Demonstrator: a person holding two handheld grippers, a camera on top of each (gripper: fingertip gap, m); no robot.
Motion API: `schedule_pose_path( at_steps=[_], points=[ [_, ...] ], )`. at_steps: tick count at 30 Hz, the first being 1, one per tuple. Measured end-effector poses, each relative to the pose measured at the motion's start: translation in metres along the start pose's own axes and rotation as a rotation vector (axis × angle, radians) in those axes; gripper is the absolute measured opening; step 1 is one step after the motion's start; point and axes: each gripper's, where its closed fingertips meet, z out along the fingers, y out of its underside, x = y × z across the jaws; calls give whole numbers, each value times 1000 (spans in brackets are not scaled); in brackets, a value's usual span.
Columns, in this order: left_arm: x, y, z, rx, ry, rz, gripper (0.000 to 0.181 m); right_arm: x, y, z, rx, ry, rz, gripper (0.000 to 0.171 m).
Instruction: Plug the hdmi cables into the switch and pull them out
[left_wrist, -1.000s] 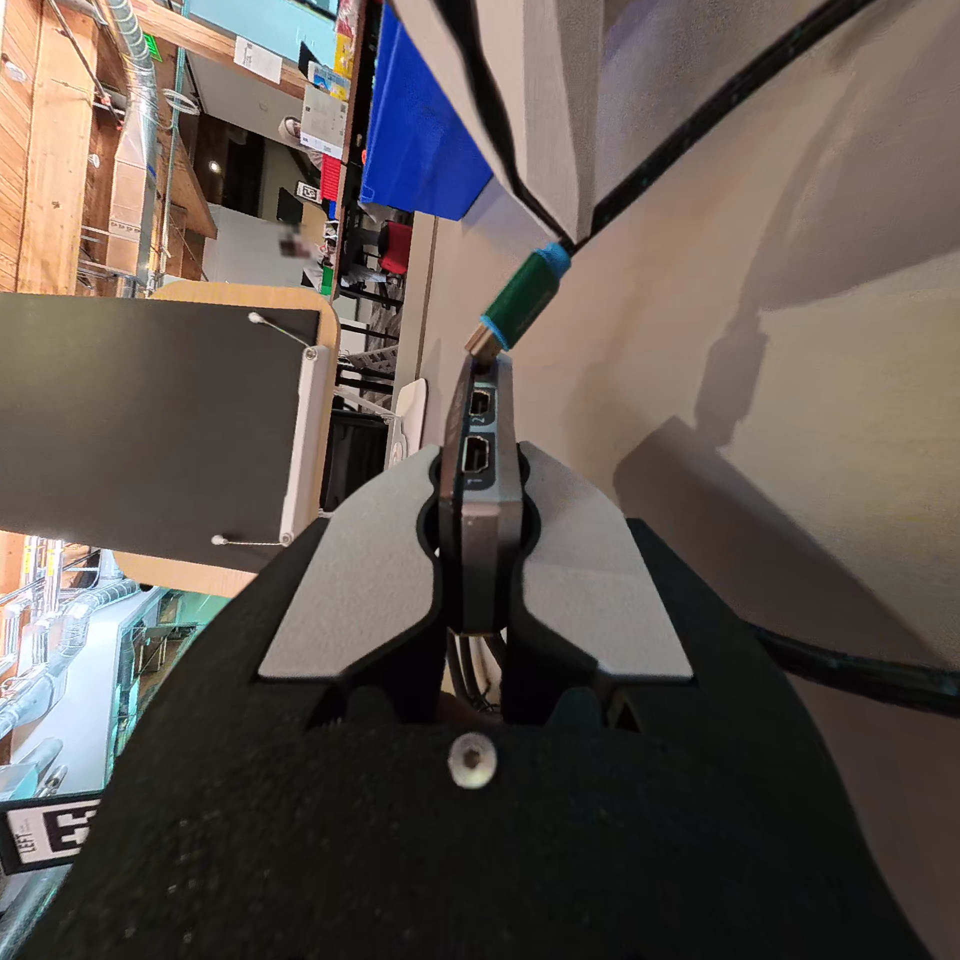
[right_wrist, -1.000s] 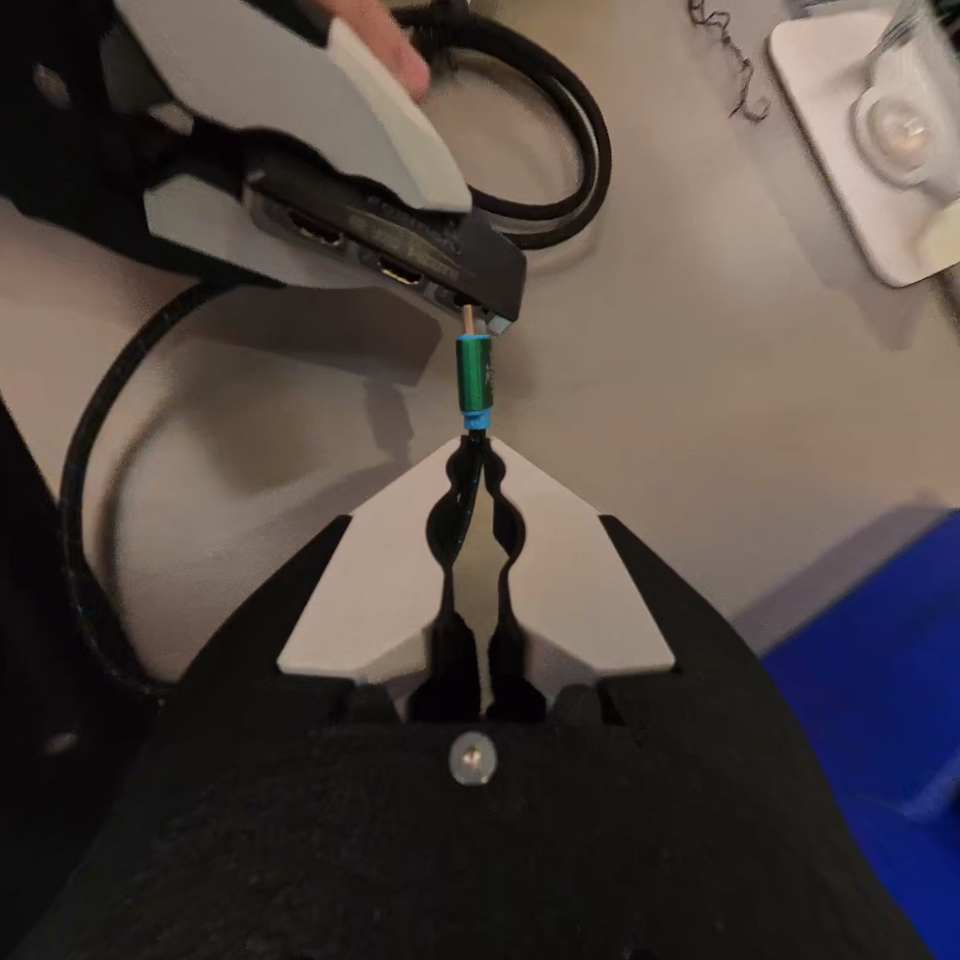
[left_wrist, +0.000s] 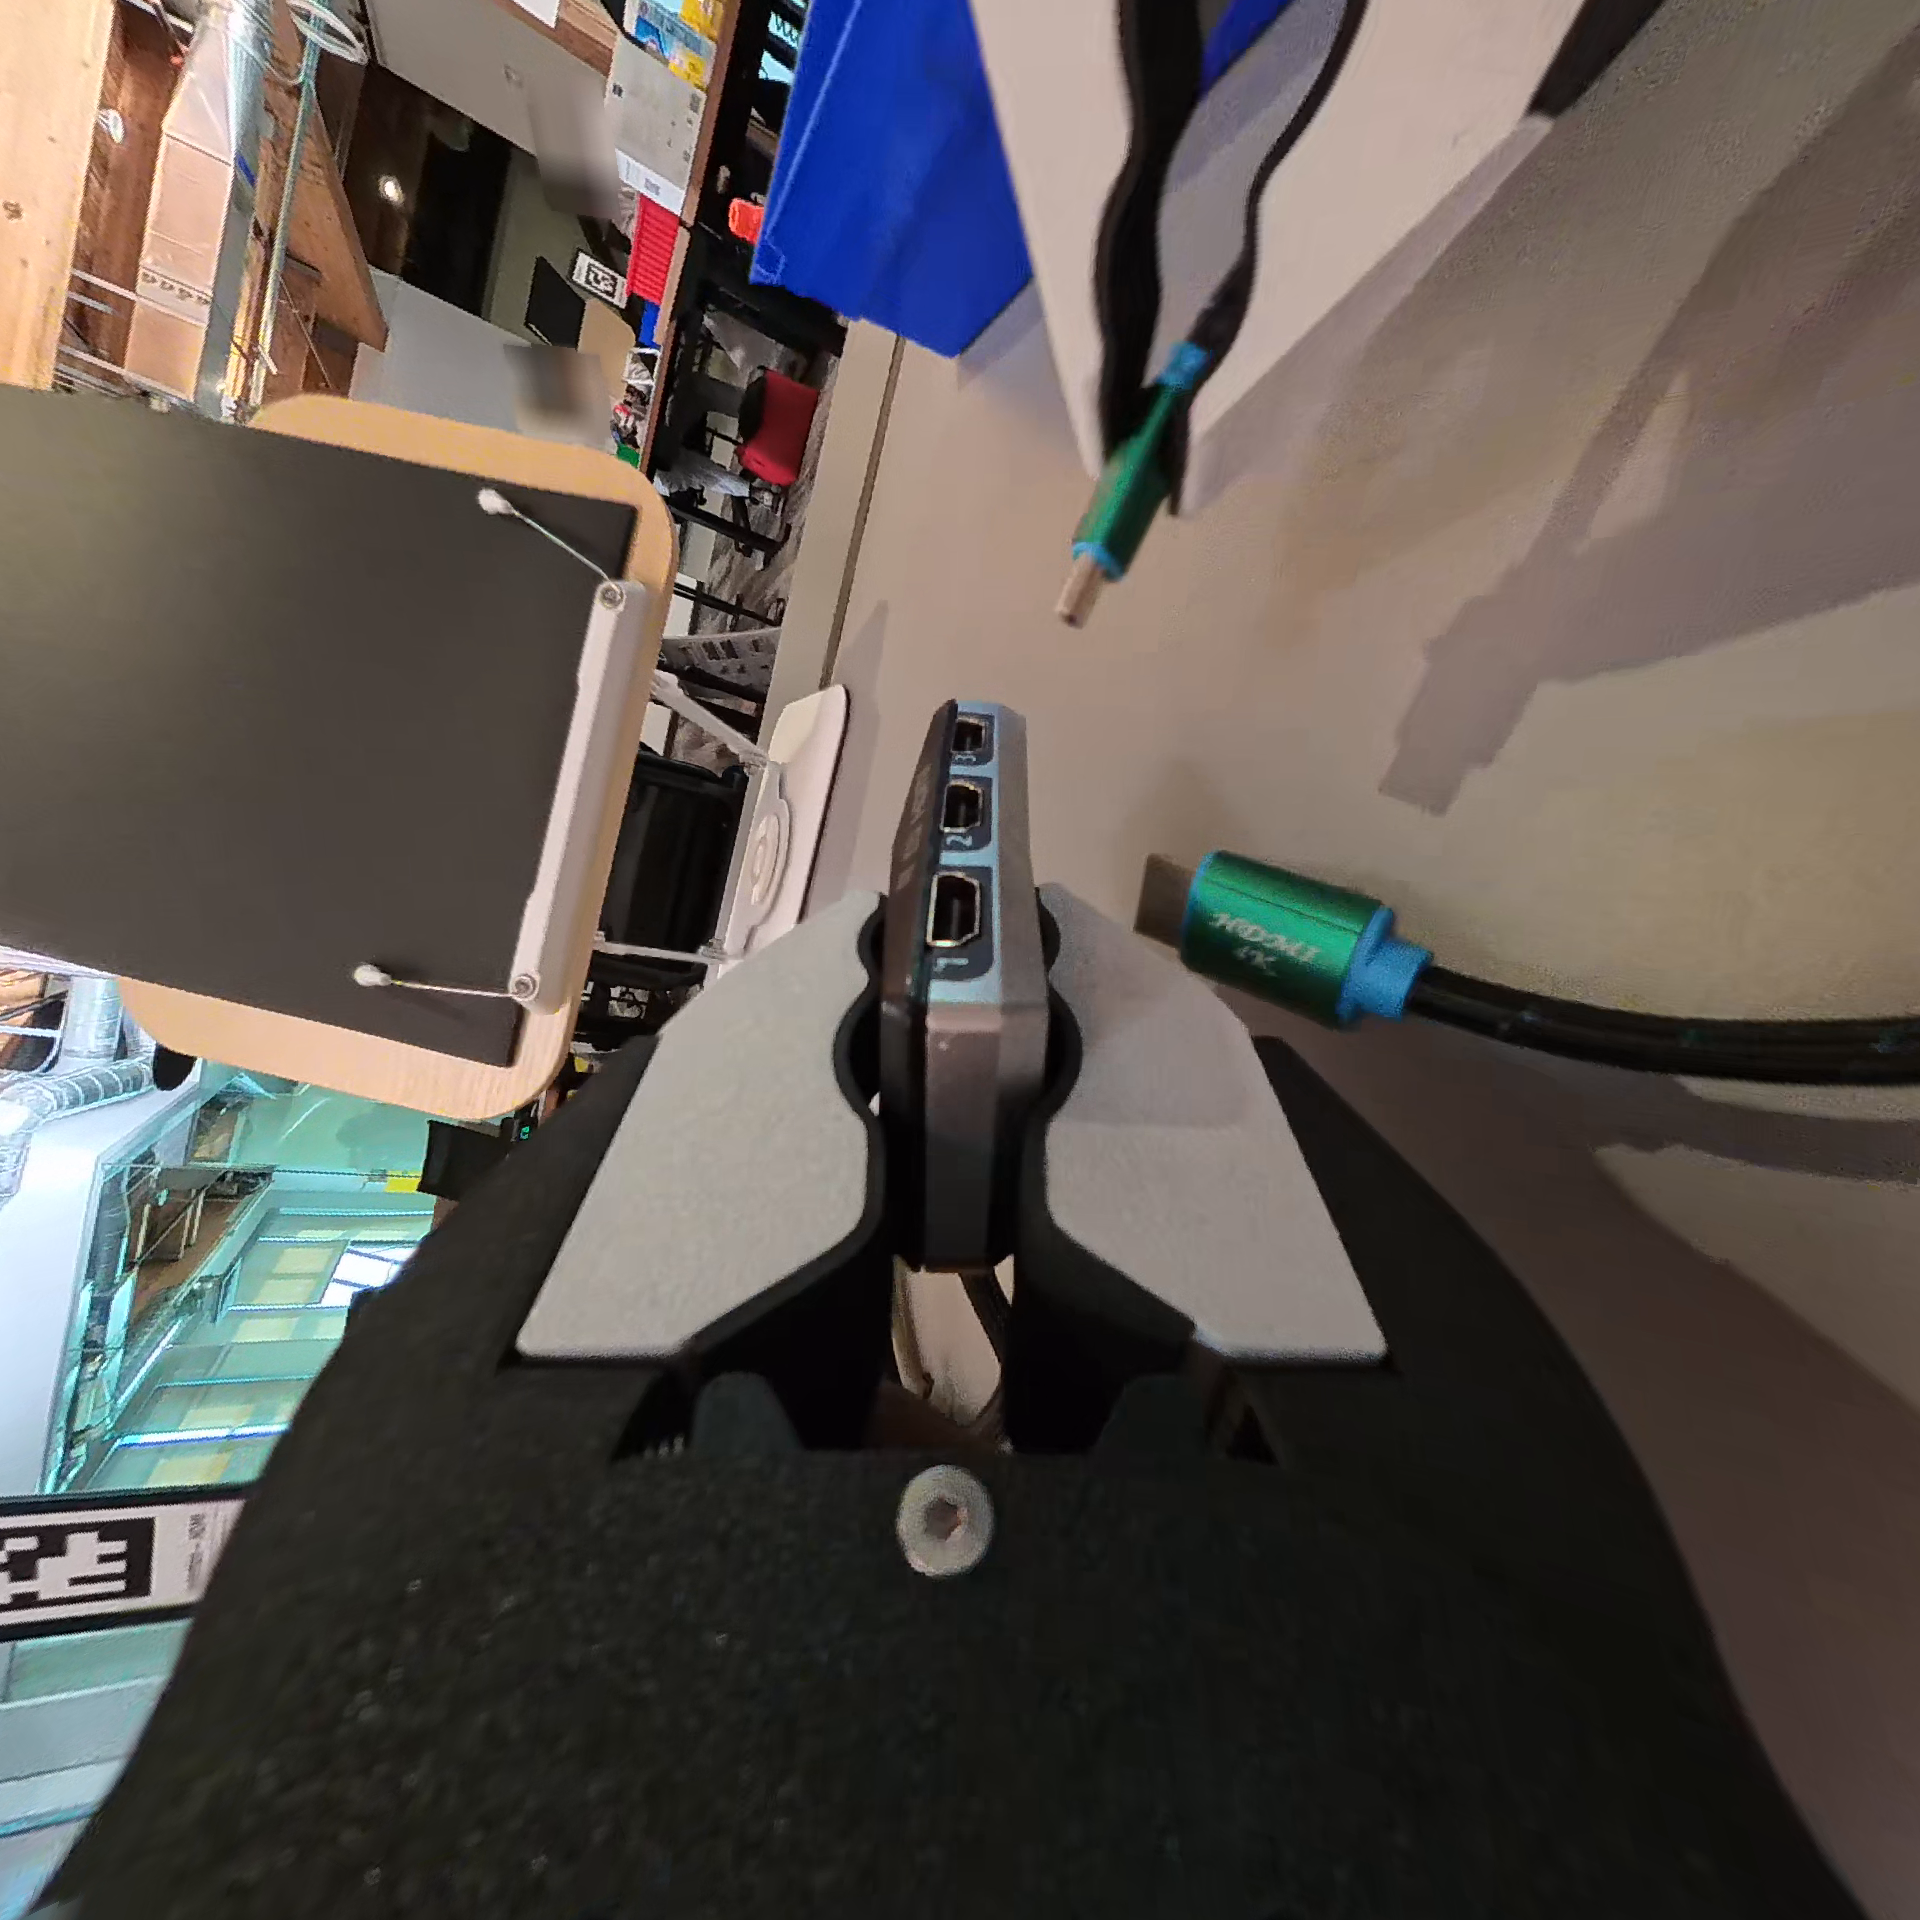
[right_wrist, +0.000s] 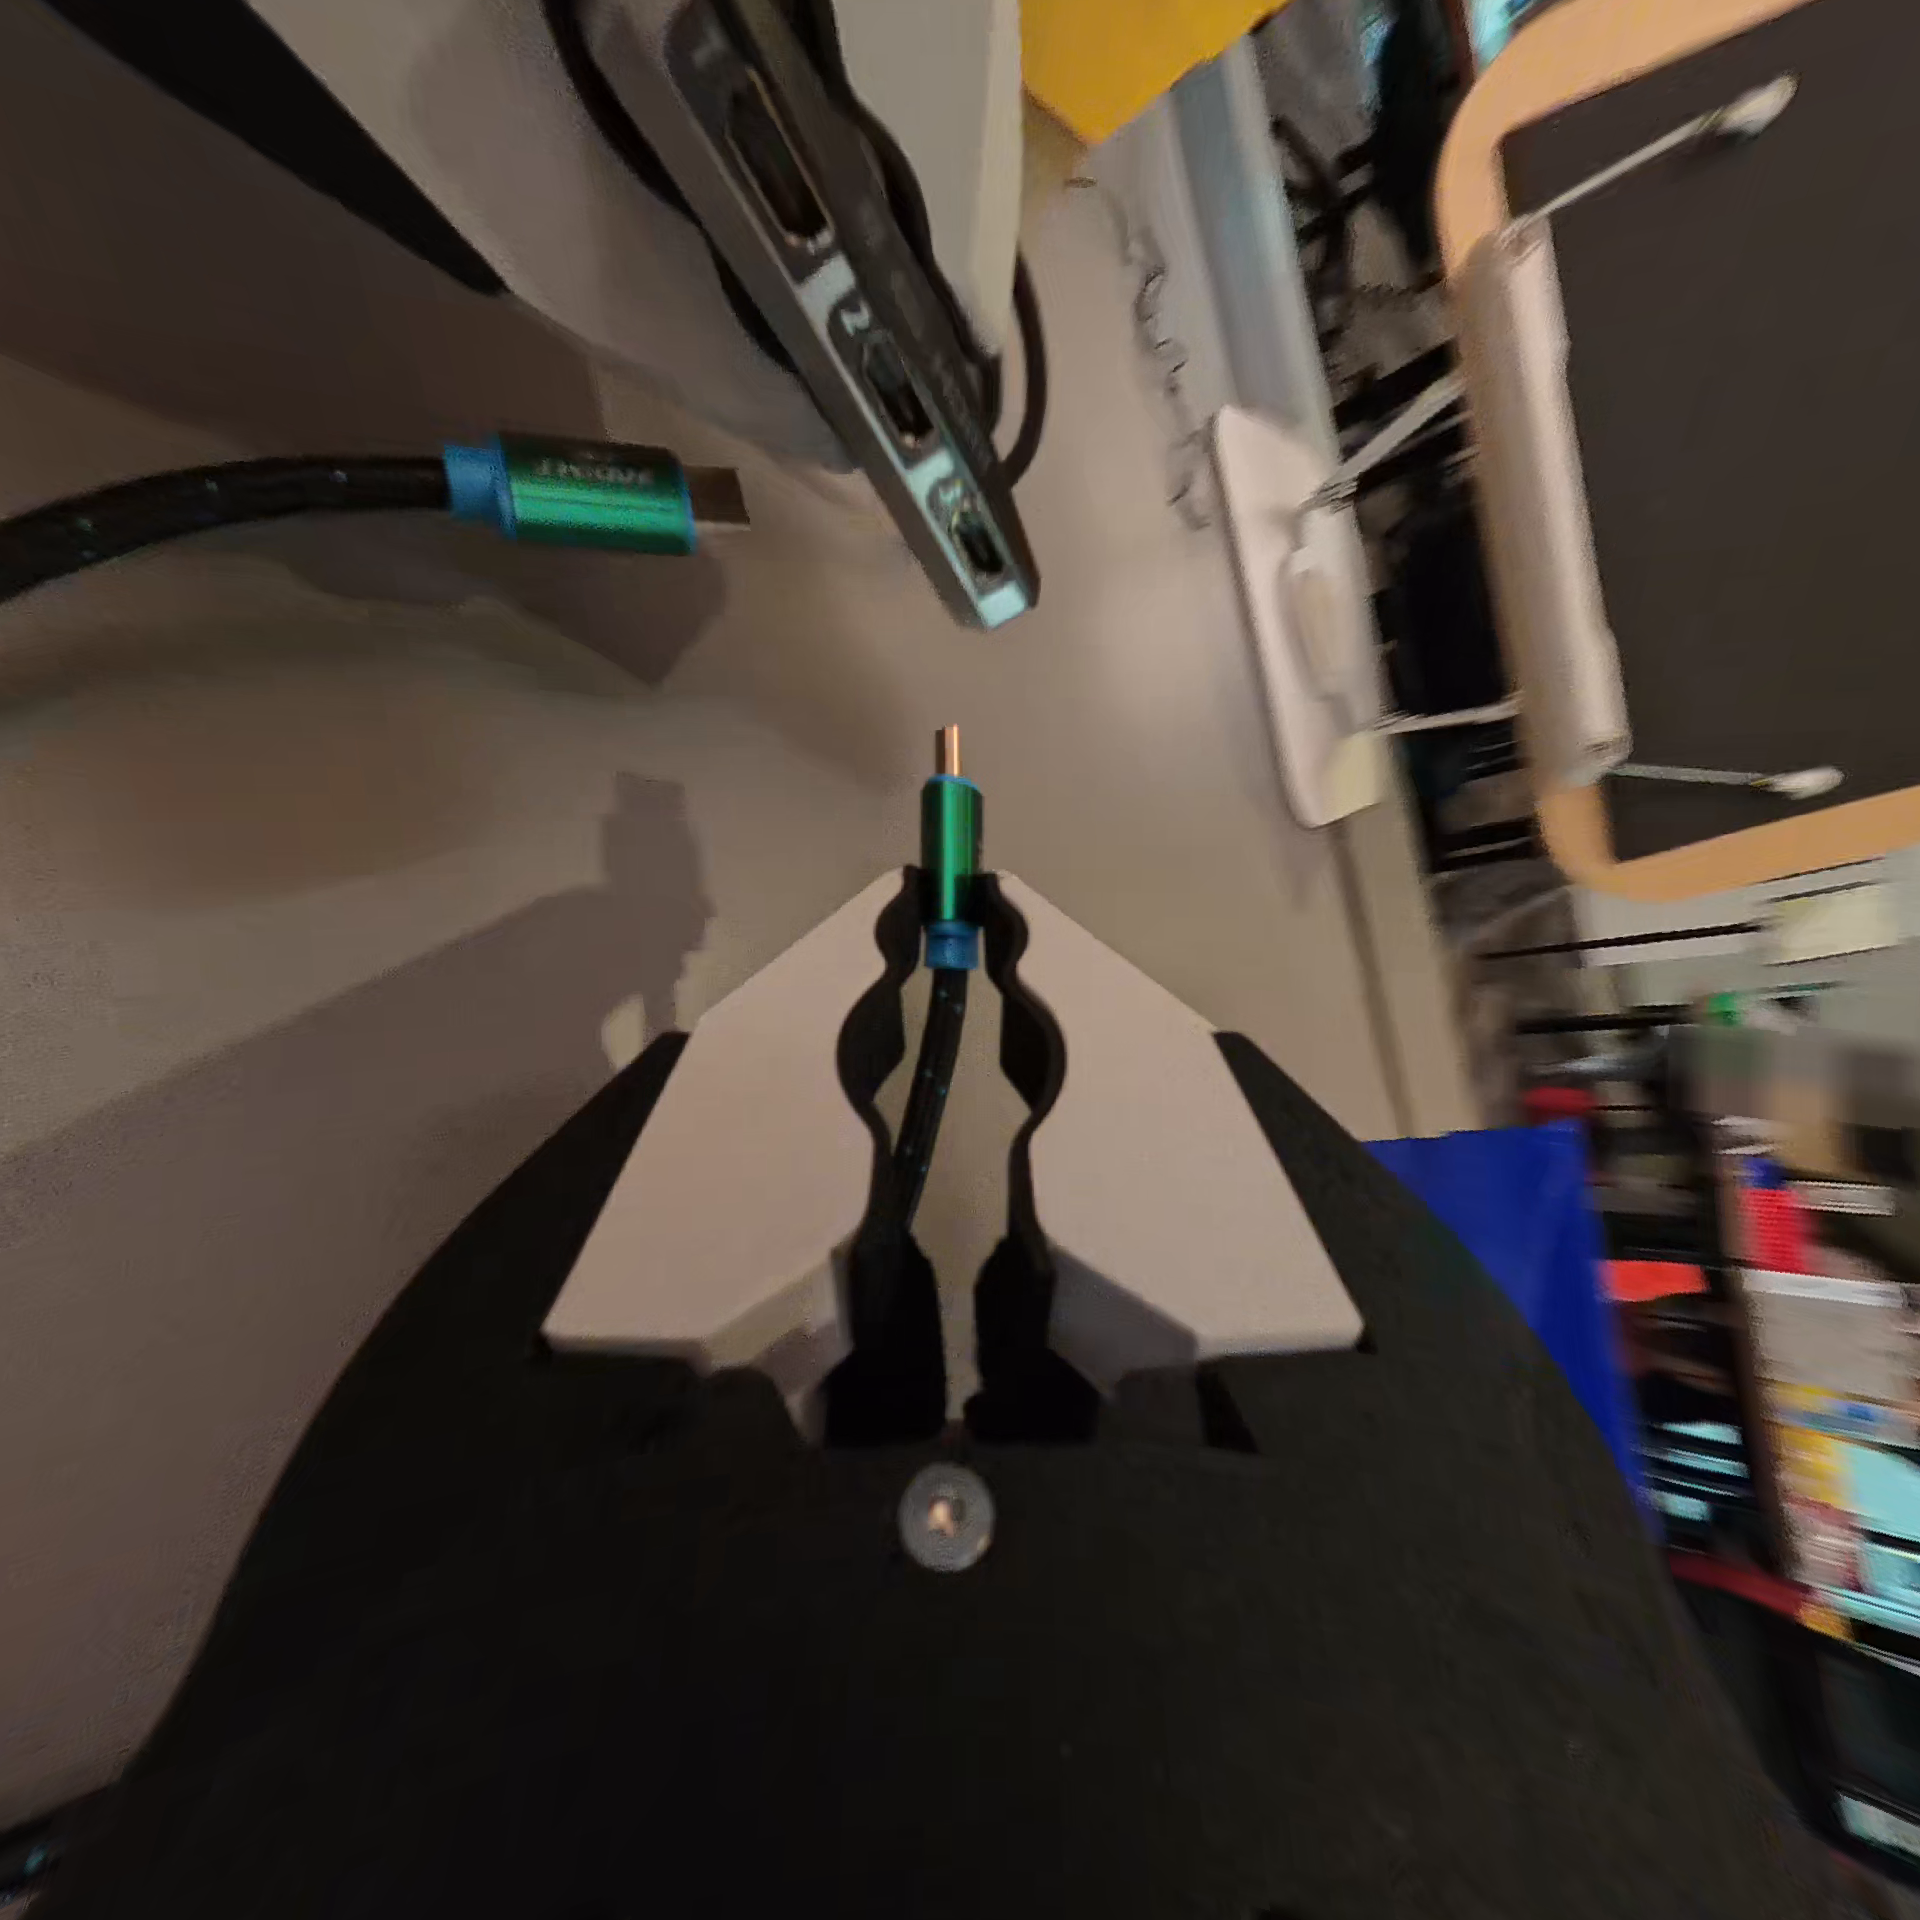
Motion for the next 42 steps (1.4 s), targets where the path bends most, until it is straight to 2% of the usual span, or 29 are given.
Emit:
schedule_pose_path(
  at_steps=[3, 9, 27, 31, 33, 42],
  points=[
    [2, -4, 0, 3, -2, 22, 23, 10, -11, -5, -7, 109, -106, 11],
    [3, -5, 0, 2, -10, 42, 23, 8, -22, -5, -38, 158, -243, 11],
    [9, -4, 3, -13, -30, 125, 23, 2, -23, -2, -14, 115, -171, 11],
    [13, -6, 3, -15, -29, 162, 23, -5, -28, -3, 42, 50, -58, 10],
    [16, -7, 4, -16, -28, 181, 23, -10, -35, -5, 116, -33, 82, 11],
    [11, -5, 3, -17, -25, 140, 23, -28, -28, -3, 187, -451, 660, 13]
  ],
)
